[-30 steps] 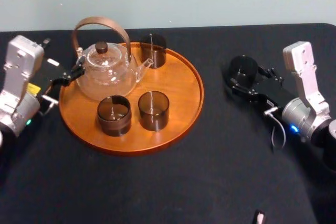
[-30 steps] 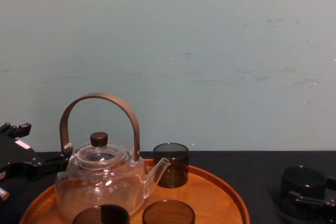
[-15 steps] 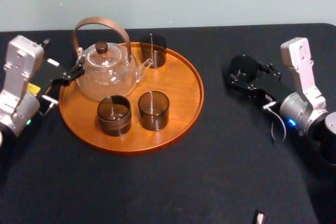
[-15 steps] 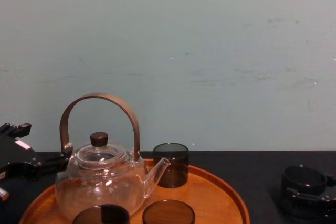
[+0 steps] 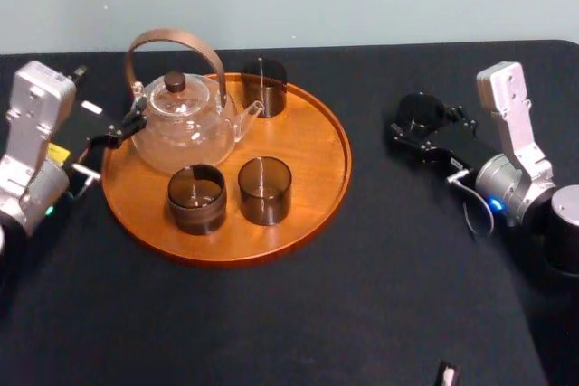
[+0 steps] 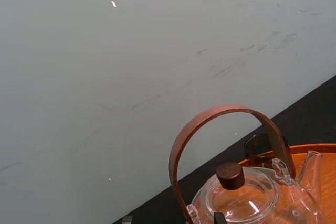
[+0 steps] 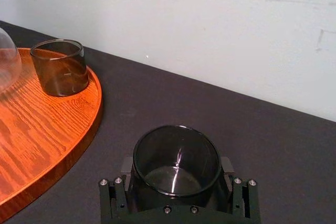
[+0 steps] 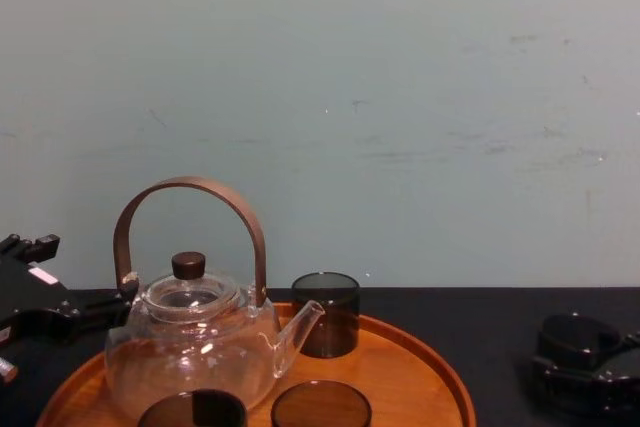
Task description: Pick up the glass from the table and place it on the tray.
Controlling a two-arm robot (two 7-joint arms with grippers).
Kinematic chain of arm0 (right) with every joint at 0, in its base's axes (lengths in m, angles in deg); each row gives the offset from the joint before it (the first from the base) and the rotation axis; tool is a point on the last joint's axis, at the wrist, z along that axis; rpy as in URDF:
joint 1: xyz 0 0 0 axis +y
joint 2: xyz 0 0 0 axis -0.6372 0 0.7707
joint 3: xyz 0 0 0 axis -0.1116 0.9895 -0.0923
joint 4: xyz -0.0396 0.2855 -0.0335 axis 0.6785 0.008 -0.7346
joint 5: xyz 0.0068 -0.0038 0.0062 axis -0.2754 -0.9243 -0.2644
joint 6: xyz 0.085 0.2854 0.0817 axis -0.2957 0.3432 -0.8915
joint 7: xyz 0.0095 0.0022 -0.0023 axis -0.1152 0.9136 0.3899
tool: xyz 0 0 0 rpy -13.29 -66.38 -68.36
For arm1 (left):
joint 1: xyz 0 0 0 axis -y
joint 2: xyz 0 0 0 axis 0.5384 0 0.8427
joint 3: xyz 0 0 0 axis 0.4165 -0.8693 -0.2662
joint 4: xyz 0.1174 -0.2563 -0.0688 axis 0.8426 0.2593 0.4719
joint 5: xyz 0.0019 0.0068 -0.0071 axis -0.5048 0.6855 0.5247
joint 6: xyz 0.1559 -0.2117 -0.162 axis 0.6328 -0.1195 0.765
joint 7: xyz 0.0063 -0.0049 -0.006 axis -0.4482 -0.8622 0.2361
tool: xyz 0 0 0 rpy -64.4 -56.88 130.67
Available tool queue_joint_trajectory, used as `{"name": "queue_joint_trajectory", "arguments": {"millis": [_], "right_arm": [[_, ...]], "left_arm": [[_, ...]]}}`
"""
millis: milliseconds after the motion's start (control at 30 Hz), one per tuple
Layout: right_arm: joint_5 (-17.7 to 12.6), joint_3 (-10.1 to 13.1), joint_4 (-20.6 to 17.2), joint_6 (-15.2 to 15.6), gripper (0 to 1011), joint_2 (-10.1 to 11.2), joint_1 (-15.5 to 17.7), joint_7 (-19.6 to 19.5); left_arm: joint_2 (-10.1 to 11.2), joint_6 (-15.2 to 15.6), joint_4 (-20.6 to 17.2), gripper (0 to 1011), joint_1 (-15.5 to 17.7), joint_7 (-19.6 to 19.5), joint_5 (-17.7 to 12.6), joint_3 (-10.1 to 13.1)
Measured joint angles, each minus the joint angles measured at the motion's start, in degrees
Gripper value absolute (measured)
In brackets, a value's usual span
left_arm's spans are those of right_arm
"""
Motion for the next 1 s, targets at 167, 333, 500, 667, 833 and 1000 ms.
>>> {"name": "queue_joint_trajectory", "arguments": {"millis": [167, 333, 500, 667, 833, 1000], "right_arm": [[0.01, -0.08, 0.45, -0.35, 1002, -0.04, -0.26, 0.13], [0.01, -0.03, 0.15, -0.21, 1002, -0.01, -0.09, 0.08], [0.01, 0.0, -0.01, -0.09, 1002, 0.01, -0.01, 0.03], [0.0, 0.03, -0.12, 0.02, 1002, 0.03, 0.06, -0.04], [0.0, 0.05, -0.22, 0.09, 920, 0.05, 0.11, -0.08], [0.0, 0.07, -0.28, 0.13, 908, 0.08, 0.14, -0.11]], "left_arm": [[0.0, 0.0, 0.0, 1001, 0.0, 0.0, 0.0, 0.0], [0.0, 0.0, 0.0, 1001, 0.0, 0.0, 0.0, 0.0], [0.0, 0.0, 0.0, 1001, 0.0, 0.0, 0.0, 0.0], [0.0, 0.0, 0.0, 1001, 0.0, 0.0, 0.0, 0.0], [0.0, 0.0, 0.0, 1001, 0.0, 0.0, 0.0, 0.0], [0.0, 0.0, 0.0, 1001, 0.0, 0.0, 0.0, 0.0]]}}
